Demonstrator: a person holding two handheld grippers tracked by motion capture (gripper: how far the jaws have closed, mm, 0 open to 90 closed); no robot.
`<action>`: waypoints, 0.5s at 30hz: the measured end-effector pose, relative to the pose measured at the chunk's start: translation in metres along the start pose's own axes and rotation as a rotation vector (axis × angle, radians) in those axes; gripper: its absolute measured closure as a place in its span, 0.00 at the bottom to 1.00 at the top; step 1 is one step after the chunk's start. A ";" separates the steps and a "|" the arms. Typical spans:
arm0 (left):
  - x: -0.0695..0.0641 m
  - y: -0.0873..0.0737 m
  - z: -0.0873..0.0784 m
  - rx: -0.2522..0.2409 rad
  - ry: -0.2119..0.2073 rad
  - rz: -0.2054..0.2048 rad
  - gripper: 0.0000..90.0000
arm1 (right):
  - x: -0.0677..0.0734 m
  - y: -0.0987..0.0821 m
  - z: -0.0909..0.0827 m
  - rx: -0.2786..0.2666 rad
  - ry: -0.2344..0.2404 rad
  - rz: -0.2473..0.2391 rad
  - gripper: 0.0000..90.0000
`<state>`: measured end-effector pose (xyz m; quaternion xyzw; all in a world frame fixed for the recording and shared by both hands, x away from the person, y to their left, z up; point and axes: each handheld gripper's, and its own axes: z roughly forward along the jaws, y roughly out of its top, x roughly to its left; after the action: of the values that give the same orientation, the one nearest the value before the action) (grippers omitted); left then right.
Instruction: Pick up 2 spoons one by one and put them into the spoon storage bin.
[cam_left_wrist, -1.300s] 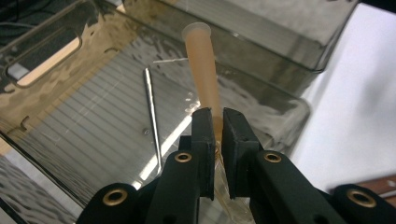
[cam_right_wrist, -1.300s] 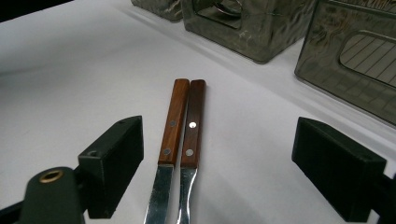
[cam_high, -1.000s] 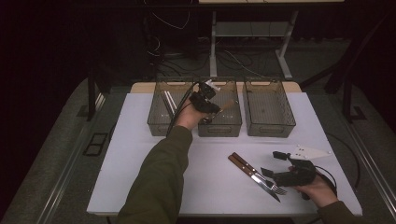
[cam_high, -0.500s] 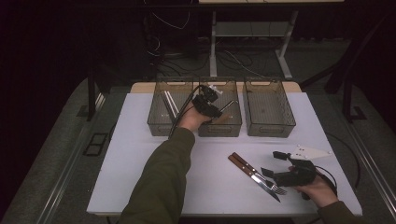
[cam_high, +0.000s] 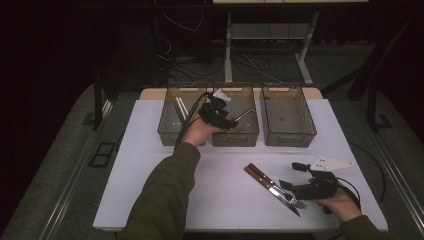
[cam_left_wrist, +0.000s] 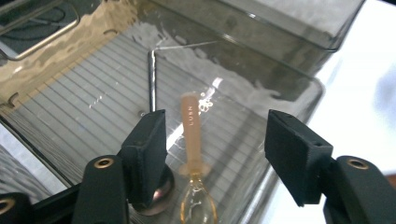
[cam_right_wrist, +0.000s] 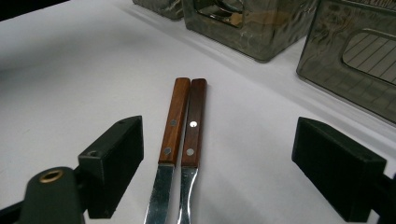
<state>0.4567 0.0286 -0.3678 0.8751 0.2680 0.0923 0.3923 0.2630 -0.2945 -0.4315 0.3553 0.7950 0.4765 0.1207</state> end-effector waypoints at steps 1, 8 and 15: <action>-0.002 -0.001 -0.003 -0.013 -0.002 0.004 0.41 | 0.000 0.000 0.000 0.001 0.001 -0.003 0.18; -0.016 -0.014 -0.024 -0.084 -0.018 0.017 0.34 | 0.000 0.000 0.000 0.005 -0.001 -0.001 0.18; -0.031 -0.036 -0.043 -0.137 -0.040 0.007 0.28 | 0.000 -0.001 0.001 0.005 -0.003 0.001 0.18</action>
<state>0.4003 0.0593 -0.3636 0.8489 0.2499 0.0944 0.4561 0.2635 -0.2944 -0.4324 0.3566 0.7959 0.4741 0.1207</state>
